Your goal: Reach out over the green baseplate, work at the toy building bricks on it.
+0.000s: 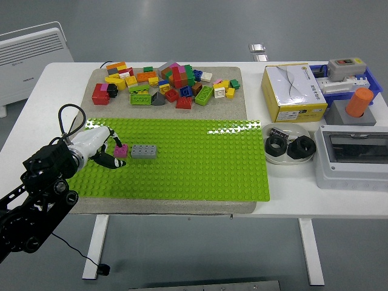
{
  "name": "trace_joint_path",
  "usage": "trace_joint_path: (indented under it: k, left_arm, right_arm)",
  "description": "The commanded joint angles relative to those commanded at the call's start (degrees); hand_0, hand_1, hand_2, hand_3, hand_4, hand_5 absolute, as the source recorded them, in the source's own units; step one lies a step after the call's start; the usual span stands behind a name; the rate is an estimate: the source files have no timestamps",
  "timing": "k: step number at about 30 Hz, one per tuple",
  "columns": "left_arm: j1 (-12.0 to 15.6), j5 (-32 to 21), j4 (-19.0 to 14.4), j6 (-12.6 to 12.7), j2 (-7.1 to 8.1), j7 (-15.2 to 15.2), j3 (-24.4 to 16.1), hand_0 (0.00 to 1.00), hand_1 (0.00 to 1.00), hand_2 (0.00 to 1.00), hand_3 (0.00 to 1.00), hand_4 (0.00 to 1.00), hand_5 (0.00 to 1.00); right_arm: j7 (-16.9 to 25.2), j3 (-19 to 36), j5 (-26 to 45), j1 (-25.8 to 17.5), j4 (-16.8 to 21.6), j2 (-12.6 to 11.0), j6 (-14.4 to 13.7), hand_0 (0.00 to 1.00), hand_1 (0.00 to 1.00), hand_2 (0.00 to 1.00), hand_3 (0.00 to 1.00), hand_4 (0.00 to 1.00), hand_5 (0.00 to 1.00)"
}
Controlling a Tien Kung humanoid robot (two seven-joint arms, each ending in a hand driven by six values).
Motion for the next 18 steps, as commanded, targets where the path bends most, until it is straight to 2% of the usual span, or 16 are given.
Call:
trace_joint_path:
  k: [11,18]
  left_arm:
    - [0.1,-0.1,0.5,-0.4,0.19,0.2,0.3,0.214,0.002,0.077,0.594,0.871,0.208]
    - [0.1,-0.5,1.5,0.4,0.03,-0.4,0.4,0.215,0.002,0.077,0.588,0.864,0.204]
  right_arm:
    - [0.0,-0.2,0.2,0.0,0.0,0.1,0.0,0.59,0.576,0.652,0.765,0.854,0.998]
    - [0.0,-0.3,0.3,-0.1,0.0,0.1,-0.1,0.589,0.577,0.652,0.765,0.854,0.998]
